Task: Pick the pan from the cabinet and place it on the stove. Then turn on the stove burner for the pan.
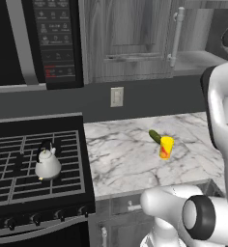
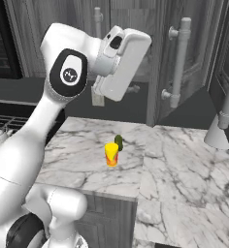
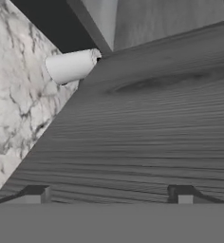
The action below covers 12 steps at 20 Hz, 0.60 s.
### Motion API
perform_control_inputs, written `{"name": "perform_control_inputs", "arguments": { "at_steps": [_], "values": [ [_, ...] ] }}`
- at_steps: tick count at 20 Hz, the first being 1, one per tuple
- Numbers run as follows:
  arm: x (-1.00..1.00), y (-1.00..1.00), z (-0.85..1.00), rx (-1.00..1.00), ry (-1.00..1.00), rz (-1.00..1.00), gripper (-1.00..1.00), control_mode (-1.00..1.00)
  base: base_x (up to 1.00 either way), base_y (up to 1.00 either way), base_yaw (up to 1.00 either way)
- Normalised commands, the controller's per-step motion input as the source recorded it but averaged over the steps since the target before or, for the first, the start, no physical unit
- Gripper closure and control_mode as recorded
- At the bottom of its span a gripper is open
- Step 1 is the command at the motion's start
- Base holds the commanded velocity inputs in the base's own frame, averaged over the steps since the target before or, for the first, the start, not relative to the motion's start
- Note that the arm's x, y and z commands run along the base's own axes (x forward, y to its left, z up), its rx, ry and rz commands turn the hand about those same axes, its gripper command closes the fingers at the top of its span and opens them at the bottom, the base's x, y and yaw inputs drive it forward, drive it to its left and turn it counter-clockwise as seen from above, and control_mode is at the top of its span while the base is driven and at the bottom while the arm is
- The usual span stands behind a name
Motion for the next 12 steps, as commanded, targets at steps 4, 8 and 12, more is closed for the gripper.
{"name": "perform_control_inputs", "arguments": {
  "at_steps": [4, 8, 12],
  "values": [
    [-0.13, -0.61, -0.05, 0.00, 0.02, -0.09, -1.00, -1.00, 0.00, 0.00, 0.00],
    [-0.08, -0.65, -0.11, 0.00, 0.07, -0.07, -1.00, -1.00, 0.00, 0.00, 0.00],
    [-0.07, -0.66, -0.19, 0.02, 0.09, -0.06, -1.00, -1.00, 0.00, 0.00, 0.00]
  ]
}}
